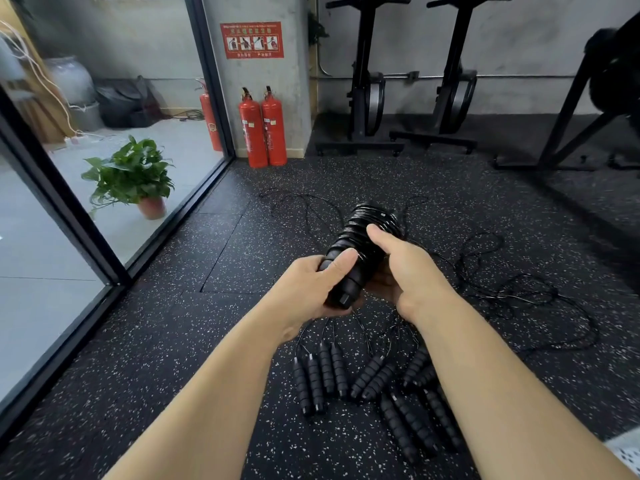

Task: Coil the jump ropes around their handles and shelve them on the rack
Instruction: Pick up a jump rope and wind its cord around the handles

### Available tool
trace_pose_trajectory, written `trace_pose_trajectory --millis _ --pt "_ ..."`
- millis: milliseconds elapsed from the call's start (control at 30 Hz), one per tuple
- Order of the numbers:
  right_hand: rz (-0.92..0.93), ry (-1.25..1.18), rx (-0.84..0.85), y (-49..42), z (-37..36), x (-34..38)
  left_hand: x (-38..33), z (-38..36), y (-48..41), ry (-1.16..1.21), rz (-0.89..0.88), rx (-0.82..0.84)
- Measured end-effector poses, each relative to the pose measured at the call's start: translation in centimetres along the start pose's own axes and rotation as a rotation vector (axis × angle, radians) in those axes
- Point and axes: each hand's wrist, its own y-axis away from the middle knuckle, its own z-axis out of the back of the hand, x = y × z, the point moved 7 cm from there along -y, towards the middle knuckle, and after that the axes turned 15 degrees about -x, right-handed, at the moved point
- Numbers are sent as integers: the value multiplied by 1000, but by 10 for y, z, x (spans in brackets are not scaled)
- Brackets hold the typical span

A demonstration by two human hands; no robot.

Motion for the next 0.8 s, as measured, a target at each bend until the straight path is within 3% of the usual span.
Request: trace_pose_trajectory --millis 233,500,700,800 --pt "62 12 -63 -2 6 3 0 -9 1 -54 -147 -13" --pt "89 15 -59 -8 12 4 3 -15 4 94 -45 83" --pt "149 46 -68 -9 20 10 2 -22 1 0 -64 41" --pt "176 142 -59 -2 28 6 -5 -22 4 -17 -127 -64"
